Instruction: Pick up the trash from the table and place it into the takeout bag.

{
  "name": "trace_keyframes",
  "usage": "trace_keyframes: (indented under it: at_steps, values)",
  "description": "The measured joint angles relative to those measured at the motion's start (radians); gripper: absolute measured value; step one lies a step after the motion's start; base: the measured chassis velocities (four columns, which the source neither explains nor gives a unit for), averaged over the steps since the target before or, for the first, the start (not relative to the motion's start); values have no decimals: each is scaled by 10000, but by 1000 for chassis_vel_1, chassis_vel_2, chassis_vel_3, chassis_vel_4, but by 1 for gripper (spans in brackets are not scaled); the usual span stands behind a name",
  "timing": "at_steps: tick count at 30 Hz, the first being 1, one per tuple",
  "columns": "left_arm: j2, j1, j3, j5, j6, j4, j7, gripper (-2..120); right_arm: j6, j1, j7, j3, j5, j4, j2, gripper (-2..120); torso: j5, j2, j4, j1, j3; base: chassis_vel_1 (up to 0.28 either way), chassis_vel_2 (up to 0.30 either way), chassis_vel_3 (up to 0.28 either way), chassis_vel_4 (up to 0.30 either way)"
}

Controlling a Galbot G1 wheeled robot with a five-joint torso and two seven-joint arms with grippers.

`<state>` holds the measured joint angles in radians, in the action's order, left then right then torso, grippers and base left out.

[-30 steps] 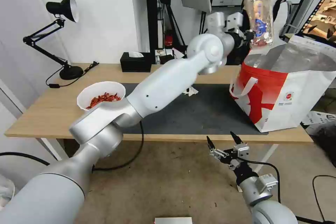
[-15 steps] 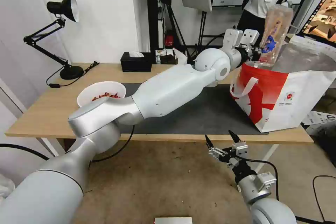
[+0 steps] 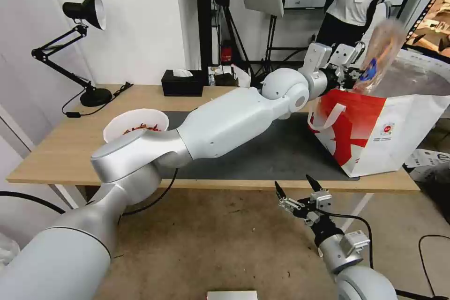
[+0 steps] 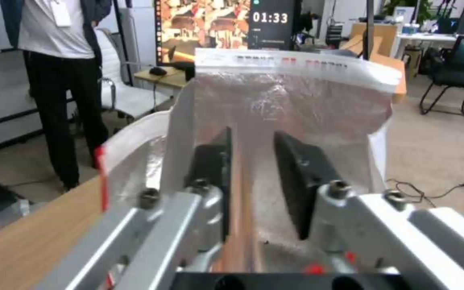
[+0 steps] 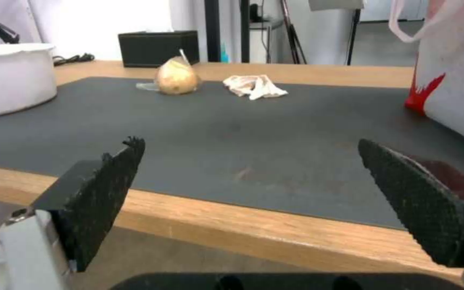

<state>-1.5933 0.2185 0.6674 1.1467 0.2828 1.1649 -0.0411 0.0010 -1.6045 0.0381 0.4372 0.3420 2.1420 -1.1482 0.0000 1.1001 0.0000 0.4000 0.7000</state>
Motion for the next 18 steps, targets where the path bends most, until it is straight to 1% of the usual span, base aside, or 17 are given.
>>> trace_keyframes:
  at_steps: [1,3,4,6,7,8,9,11,12,13,14,15,17,18]
  values:
    - [0,0,0,0,0,0,0,33,0,0,0,0,0,0,0,100,0,0,0,0,0,0,0,0,0]
    - [2,8,-61,31,-1,85,-3,43,-6,-25,0,29,-2,18,-39,100,0,0,0,0,0,0,0,0,0]
    - [2,8,-61,31,-1,85,-3,43,-6,-25,0,29,-2,18,-39,100,0,0,0,0,0,0,0,0,0]
    - [5,9,-196,158,-2,255,-84,56,-10,-171,1,193,-7,158,-123,100,1,0,1,0,0,0,0,0,0]
    - [22,9,-240,207,-2,345,-134,59,-10,-235,1,264,-8,219,-160,100,0,0,-1,0,0,0,0,0,0]
    - [22,9,-240,207,-2,345,-134,59,-10,-235,1,264,-8,219,-160,100,0,0,-1,0,0,0,0,0,0]
    - [146,-9,-281,310,1,600,-310,64,-15,-335,2,366,-8,338,-211,100,0,0,-7,0,-1,0,0,0,0]
    - [743,-163,-294,574,54,1411,-778,74,-18,-392,7,456,0,464,-239,100,0,0,-8,-1,-1,0,0,0,0]
    - [743,-163,-294,574,54,1411,-778,74,-18,-392,7,456,0,464,-239,100,0,0,-8,-1,-1,0,0,0,0]
    - [1320,-336,-293,711,77,2030,-1095,80,-14,-436,12,501,23,519,-240,100,-1,1,-5,-1,-2,0,0,0,0]
    - [1877,-496,-295,799,82,2552,-1353,83,15,-471,15,538,37,548,-225,100,-2,0,-1,-1,-1,0,0,0,0]
    - [1877,-496,-295,799,82,2552,-1353,83,15,-471,15,538,37,548,-225,100,-2,0,-1,-1,-1,0,0,0,0]
    - [3325,-1150,-465,869,51,3819,-1750,95,116,-503,36,598,60,576,-169,100,-8,0,9,-1,0,0,0,0,0]
    - [3325,-1150,-465,869,51,3819,-1750,95,116,-503,36,598,60,576,-169,100,-8,0,9,-1,0,0,0,0,0]
